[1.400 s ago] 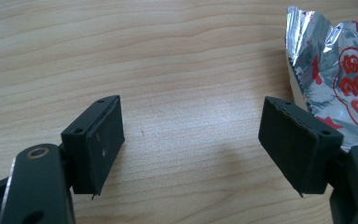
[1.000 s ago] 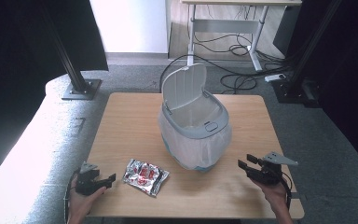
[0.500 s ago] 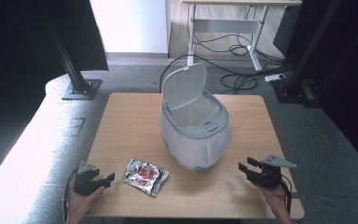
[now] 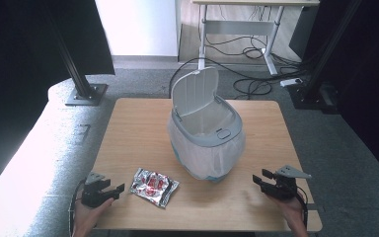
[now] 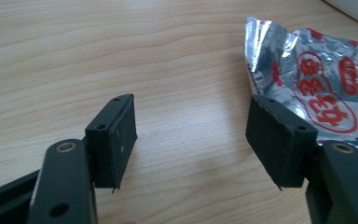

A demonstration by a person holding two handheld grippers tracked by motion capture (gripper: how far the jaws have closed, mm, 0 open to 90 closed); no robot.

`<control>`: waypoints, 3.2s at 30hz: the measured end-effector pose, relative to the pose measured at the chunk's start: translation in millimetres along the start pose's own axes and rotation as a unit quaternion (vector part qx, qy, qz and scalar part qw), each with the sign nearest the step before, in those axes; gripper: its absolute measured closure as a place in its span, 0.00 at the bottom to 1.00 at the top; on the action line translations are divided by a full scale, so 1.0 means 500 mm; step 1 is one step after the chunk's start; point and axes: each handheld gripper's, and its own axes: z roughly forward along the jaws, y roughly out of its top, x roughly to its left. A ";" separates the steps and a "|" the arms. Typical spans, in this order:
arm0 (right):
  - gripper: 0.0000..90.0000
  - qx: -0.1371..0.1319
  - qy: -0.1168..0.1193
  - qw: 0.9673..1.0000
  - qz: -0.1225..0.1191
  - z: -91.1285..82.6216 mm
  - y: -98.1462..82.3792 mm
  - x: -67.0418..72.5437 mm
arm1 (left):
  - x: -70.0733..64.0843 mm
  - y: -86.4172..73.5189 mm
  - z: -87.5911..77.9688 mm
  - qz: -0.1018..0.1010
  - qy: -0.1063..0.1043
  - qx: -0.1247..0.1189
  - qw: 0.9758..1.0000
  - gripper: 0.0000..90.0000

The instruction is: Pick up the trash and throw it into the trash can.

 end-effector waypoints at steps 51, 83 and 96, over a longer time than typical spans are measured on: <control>0.51 0.014 -0.016 1.000 0.003 0.004 -0.006 -0.004 | -0.069 0.008 0.045 0.037 -0.012 0.020 0.999 1.00; 0.51 0.069 -0.021 0.997 0.014 0.046 -0.039 -0.024 | -0.023 0.042 -0.052 -0.021 -0.070 -0.083 0.994 1.00; 0.49 0.074 -0.028 0.997 0.010 0.054 -0.046 -0.023 | -0.021 0.054 -0.065 -0.018 -0.079 -0.093 0.992 1.00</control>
